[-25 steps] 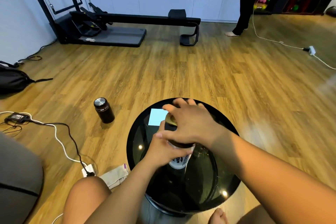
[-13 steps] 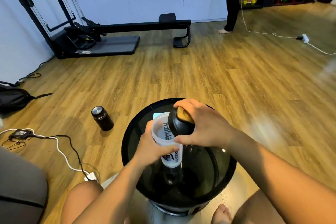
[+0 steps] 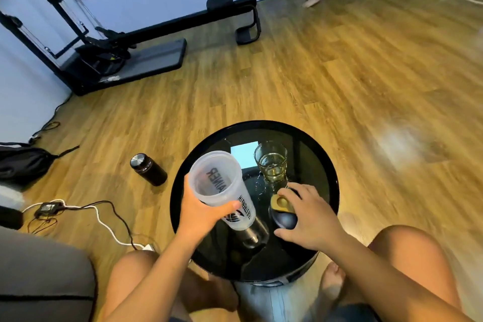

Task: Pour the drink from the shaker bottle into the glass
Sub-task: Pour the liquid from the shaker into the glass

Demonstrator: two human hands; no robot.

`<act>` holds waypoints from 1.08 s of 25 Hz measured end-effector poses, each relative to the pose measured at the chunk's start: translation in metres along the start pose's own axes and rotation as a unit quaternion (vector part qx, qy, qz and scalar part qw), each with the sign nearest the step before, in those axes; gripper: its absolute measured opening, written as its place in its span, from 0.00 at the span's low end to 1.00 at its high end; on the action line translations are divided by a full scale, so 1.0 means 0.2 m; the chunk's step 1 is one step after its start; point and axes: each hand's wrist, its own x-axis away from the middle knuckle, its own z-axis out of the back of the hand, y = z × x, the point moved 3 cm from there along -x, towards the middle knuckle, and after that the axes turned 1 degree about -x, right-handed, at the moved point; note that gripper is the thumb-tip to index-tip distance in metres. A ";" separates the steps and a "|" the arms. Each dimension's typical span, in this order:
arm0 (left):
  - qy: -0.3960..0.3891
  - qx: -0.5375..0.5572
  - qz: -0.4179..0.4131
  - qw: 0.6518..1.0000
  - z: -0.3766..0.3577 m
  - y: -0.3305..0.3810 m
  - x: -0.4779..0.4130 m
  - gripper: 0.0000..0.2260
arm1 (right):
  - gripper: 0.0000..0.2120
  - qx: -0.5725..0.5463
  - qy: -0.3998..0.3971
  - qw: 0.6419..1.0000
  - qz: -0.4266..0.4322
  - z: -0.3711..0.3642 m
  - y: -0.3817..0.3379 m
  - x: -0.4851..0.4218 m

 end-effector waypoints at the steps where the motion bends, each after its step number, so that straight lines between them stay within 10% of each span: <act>1: 0.014 -0.006 -0.015 1.000 -0.01 0.01 0.00 0.42 | 0.42 0.007 0.000 1.000 0.003 -0.05 0.02 0.00; 27: -0.188 -0.370 -0.002 0.910 -0.18 0.20 -0.44 0.44 | 0.39 -0.004 -0.013 1.000 -0.028 -0.26 0.19 -0.05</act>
